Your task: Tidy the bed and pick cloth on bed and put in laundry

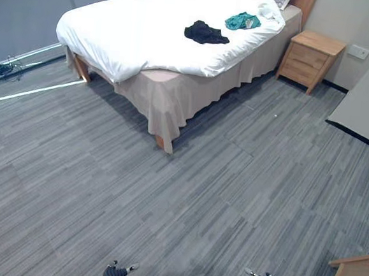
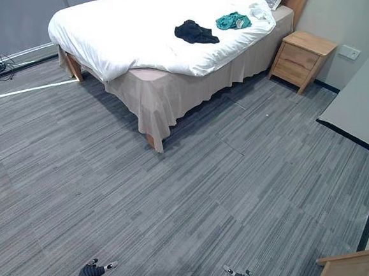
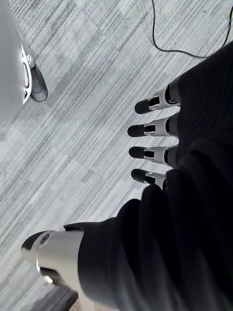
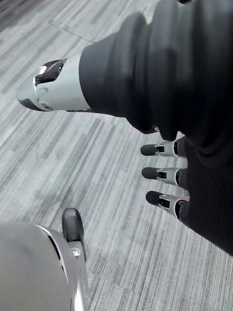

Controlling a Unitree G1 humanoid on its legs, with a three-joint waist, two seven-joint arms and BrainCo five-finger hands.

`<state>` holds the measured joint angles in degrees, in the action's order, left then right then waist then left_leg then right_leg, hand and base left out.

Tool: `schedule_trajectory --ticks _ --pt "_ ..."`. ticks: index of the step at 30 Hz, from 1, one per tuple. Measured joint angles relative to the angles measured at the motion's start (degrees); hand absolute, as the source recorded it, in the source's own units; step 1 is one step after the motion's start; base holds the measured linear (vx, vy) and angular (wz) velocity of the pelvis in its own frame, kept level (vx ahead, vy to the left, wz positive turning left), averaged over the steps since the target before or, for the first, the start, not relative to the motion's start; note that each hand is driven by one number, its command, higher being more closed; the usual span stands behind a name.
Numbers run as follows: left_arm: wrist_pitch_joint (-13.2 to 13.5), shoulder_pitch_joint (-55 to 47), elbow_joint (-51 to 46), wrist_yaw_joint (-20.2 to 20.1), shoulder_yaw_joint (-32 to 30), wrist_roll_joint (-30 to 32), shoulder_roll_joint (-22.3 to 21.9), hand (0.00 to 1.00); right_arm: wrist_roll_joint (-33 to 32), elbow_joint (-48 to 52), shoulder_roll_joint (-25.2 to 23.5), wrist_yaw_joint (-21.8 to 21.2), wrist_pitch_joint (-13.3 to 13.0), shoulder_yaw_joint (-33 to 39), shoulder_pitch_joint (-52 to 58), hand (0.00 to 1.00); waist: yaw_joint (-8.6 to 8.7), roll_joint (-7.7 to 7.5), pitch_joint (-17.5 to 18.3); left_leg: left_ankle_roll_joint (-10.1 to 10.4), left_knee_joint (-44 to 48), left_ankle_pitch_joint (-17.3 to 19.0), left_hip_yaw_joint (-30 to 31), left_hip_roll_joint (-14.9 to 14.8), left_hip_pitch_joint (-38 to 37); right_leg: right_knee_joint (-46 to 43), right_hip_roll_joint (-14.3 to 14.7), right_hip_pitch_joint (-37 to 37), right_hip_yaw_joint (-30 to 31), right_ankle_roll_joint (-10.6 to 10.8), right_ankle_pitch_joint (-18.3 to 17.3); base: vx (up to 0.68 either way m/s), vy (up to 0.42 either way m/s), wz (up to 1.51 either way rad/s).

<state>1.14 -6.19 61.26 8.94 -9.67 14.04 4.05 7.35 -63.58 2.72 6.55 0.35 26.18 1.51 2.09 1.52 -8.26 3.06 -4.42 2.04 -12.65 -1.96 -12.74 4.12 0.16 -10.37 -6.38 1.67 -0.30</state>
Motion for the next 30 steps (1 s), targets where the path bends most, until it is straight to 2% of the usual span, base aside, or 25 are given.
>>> schedule_trajectory --ticks 12,15,19,30 --pt "0.06 -1.67 0.03 -0.06 -0.02 -2.11 -0.19 0.00 -0.07 0.93 0.03 -0.05 0.03 -0.51 3.03 0.00 0.03 -0.56 -0.03 -0.32 -1.20 0.13 -0.29 -0.25 -0.04 1.26 0.32 -0.34 -1.23 -0.40 0.26 -0.07 -0.043 0.02" --pt "0.06 -1.68 0.03 -0.09 -0.02 -2.09 0.05 0.00 -0.07 0.93 -0.05 -0.09 0.03 -0.82 3.03 0.00 -0.06 -0.59 0.45 -0.33 -0.94 0.09 -0.35 -0.46 -0.62 1.43 0.60 -0.58 -1.12 -1.04 0.69 0.07 -0.047 -0.04" --pt "0.06 -1.63 0.04 -0.10 -0.01 -2.09 0.46 0.00 -0.09 0.92 -0.49 -0.20 0.03 -0.86 2.81 0.00 -0.07 -1.18 0.62 -0.32 -0.92 0.10 -0.92 -0.76 -1.29 1.47 0.91 -1.47 -1.21 -1.04 0.70 0.02 -0.043 -0.04" --pt "0.07 -1.64 0.04 -0.10 0.02 -2.07 0.39 0.00 -0.71 0.93 -0.51 -0.20 0.01 -0.81 2.74 0.00 -0.09 -1.13 0.62 -0.31 -0.96 0.11 -1.65 -0.88 -1.56 1.54 1.01 -1.33 -0.99 -1.29 0.86 -0.07 -0.043 -0.02"
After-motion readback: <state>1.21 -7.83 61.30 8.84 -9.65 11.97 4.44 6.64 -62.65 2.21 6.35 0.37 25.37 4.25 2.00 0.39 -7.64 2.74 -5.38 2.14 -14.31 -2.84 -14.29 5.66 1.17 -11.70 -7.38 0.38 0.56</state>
